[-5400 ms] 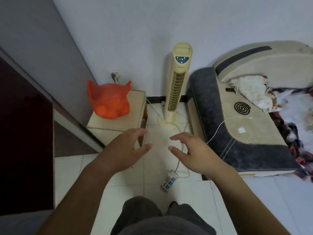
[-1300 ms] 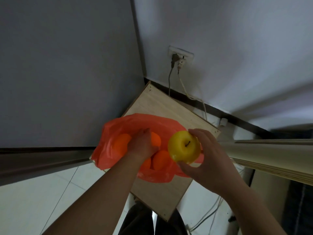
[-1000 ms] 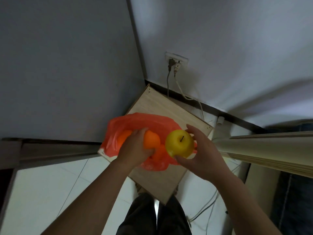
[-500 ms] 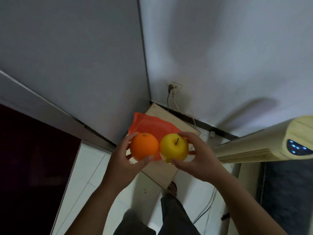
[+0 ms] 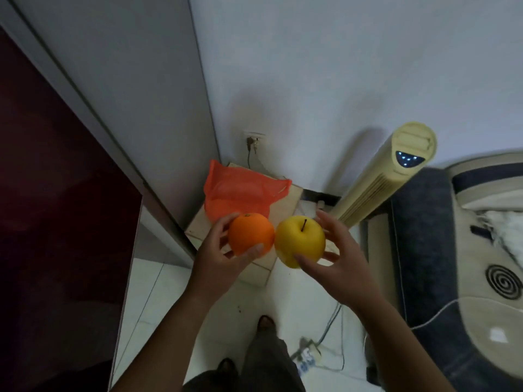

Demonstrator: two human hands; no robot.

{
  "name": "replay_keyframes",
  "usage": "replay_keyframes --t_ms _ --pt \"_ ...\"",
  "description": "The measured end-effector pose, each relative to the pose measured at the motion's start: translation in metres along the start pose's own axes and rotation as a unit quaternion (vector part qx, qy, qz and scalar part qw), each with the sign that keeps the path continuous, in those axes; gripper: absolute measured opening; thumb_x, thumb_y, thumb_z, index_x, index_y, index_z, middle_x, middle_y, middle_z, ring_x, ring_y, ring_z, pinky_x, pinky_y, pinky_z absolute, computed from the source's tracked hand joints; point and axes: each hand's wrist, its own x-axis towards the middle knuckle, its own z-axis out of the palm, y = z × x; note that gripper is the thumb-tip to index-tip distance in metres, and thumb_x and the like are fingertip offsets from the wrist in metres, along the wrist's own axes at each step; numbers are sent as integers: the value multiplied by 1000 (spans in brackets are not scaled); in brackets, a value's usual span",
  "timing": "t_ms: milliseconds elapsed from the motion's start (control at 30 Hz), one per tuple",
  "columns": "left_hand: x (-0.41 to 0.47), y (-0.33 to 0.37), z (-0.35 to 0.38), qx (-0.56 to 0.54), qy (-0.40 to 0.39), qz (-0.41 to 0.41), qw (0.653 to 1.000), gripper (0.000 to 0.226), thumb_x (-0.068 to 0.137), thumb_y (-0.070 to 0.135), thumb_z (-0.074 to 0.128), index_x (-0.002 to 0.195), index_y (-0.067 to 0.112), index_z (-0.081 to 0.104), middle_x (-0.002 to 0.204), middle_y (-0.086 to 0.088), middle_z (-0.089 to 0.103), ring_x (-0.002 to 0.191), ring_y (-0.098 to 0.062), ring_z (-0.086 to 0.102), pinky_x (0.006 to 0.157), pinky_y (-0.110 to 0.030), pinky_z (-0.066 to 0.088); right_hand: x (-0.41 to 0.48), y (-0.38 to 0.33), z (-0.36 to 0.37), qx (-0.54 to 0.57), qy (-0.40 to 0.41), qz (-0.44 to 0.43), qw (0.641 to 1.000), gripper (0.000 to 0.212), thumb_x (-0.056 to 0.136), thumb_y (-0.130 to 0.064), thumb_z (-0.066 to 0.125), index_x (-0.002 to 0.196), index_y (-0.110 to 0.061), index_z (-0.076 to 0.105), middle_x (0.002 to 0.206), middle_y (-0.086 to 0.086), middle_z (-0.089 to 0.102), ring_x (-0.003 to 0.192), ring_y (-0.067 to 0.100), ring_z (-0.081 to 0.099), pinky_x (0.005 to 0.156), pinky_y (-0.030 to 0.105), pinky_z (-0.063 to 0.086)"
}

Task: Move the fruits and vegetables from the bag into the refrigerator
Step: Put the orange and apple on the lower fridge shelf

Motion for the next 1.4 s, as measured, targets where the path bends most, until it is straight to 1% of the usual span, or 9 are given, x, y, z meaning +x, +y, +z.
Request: replay_keyframes --t_ms 100,167,367,533,667,800,900,1100,1400 --pt "-43 -3 3 16 -23 -3 1000 74 54 53 80 120 38 50 123 14 51 105 -11 58 66 -17 54 -49 -7 -6 -3 14 7 1000 69 66 -34 80 123 -39 42 115 -33 45 108 -10 45 73 10 48" --pt "-71 -2 8 13 -29 2 999 72 52 55 77 117 40 50 123 15 51 107 -9 57 68 -16 53 -76 -12 -9 -18 19 10 1000 73 64 -36 81 125 -38 42 116 -32 44 107 -14 44 74 12 47" --pt "-164 1 10 33 25 27 999 64 57 49 83 110 44 46 117 24 46 105 -2 51 66 -8 50 -143 -19 -7 -62 6 -10 998 82 58 -44 81 128 -38 39 116 -32 39 106 -11 43 81 19 46" --pt "-253 -24 -7 40 108 -3 993 64 67 25 78 119 43 44 119 29 42 108 -2 48 70 -17 49 -200 -18 14 -35 -74 -87 993 80 62 -44 81 129 -33 40 126 -19 43 113 -7 43 83 17 48" --pt "-328 -43 -25 78 126 -34 988 71 58 38 74 120 43 41 120 33 37 107 -6 48 73 -14 46 -248 -21 33 -26 -137 -110 984 78 62 -42 82 128 -36 40 125 -23 41 112 -10 42 80 7 44" --pt "-399 -50 -49 80 153 -62 983 71 54 41 74 117 47 41 118 35 37 103 -3 49 67 -12 48 -292 -32 57 -31 -204 -101 973 78 57 -56 74 124 -42 38 125 -23 41 111 -8 44 82 15 48" --pt "-442 -52 -74 69 197 -64 976 68 57 36 77 113 49 42 116 35 38 100 3 48 63 -12 48 -313 -51 82 -41 -240 -120 962 79 55 -56 73 124 -39 40 124 -22 43 111 -6 46 83 19 49" --pt "-507 -64 -150 41 276 -52 959 70 55 39 76 118 42 47 122 27 44 108 -1 51 66 -14 51 -356 -105 160 -39 -309 -182 933 79 57 -54 73 126 -33 41 124 -21 46 111 -4 47 80 12 45" --pt "-593 -95 -331 53 328 -45 942 70 56 42 76 120 44 46 122 27 43 109 -8 52 77 -17 48 -422 -186 344 -10 -335 -198 921 78 55 -56 73 124 -37 42 123 -25 44 110 -11 45 77 6 44"
